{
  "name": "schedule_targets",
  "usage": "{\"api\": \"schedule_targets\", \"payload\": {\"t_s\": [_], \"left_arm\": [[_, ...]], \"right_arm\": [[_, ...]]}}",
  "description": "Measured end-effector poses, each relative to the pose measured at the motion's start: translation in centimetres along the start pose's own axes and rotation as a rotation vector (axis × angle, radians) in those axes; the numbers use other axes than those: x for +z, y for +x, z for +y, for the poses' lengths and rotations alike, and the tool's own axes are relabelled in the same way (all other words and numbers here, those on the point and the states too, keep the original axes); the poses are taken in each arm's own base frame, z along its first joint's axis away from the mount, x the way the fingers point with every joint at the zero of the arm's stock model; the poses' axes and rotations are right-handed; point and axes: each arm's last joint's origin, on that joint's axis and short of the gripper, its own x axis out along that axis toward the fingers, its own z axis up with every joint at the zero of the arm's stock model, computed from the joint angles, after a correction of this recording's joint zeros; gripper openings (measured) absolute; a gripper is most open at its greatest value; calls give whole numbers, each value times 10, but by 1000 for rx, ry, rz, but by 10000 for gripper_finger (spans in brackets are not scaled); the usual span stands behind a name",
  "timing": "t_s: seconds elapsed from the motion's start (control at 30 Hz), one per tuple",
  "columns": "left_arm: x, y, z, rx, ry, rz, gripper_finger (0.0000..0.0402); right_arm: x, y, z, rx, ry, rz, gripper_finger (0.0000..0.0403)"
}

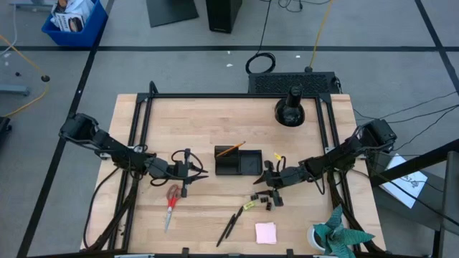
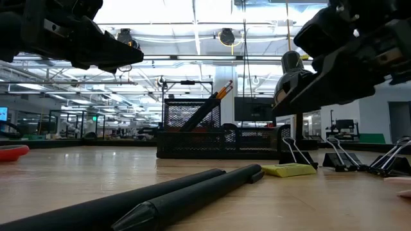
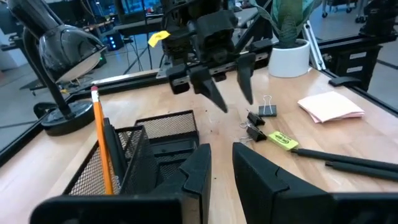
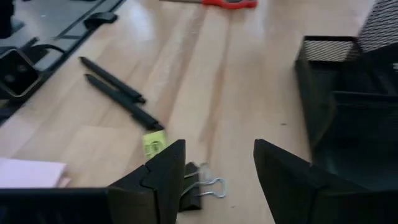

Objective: Pick and place office supplies into organizer
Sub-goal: Put the black binder clip into the black desk organizer

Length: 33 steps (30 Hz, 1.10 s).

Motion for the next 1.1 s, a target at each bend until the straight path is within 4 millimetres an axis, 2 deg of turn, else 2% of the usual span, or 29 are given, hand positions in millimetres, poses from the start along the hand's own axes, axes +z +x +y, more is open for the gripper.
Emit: {"api": "schedule_targets", "payload": {"t_s": [0.2,0.43,0.7,0.97,1.1], "left_arm": [[0,0,0,0,42,-3,72],[0,0,0,1,47,-5,72],[1,0,0,0,26,-7,72],[1,0,0,0,20,-6,72],[1,0,0,2,20,-6,72]], "right_arm": [[0,0,1,0,31,-5,185],[-8,3,7,19,18,38,185],[-19,-1,17,78,29,156,185],[-23,-1,17,100,65,198,185],[-24,-1,16,92,63,214,169]]}}
